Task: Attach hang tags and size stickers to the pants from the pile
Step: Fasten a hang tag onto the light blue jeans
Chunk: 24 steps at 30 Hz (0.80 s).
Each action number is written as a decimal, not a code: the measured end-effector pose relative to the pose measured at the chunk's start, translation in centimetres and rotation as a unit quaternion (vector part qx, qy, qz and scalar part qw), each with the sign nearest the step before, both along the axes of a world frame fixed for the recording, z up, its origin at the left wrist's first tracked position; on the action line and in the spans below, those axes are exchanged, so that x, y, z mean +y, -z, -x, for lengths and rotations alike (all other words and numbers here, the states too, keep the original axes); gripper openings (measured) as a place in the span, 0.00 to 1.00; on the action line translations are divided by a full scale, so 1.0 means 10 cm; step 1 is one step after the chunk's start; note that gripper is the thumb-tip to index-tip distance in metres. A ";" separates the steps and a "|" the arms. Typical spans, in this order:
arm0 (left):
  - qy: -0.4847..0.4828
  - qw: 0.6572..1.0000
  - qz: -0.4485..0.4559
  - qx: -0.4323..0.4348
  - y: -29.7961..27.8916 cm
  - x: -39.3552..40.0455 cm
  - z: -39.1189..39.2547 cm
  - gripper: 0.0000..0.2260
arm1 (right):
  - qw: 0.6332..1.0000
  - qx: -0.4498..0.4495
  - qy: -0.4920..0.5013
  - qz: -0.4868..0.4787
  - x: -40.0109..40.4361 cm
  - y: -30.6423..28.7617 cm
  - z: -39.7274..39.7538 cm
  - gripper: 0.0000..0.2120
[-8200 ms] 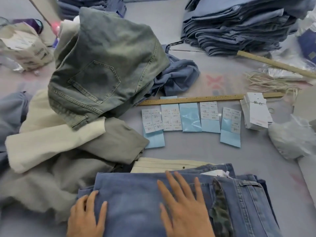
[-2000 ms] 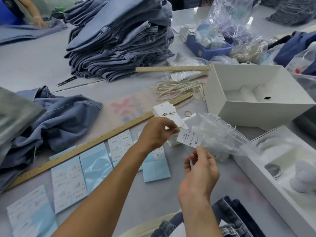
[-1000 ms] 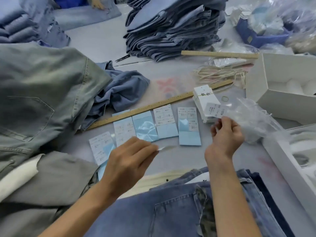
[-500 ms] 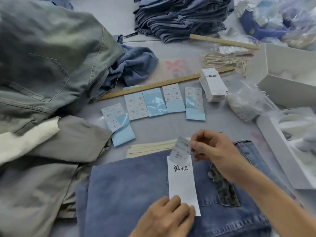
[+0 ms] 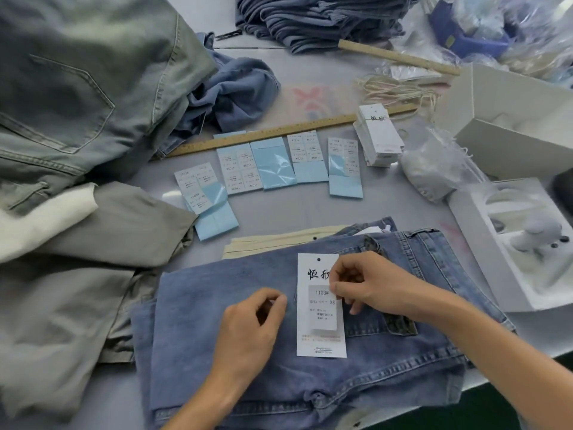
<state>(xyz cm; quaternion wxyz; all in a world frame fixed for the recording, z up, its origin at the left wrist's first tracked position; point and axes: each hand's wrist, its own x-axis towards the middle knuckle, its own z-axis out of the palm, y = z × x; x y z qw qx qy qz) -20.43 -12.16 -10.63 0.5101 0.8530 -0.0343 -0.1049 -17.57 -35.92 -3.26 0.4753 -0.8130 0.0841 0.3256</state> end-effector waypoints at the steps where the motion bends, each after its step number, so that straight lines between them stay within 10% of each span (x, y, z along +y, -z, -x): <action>1: 0.010 1.000 -0.013 0.022 0.00 -0.01 -0.03 0.08 | 1.000 -0.003 -0.005 0.009 0.01 0.02 0.00 0.05; 24: 0.055 0.983 -0.171 0.046 -0.06 -0.27 -0.15 0.18 | 0.926 -0.233 -0.085 0.284 0.26 0.18 0.23 0.11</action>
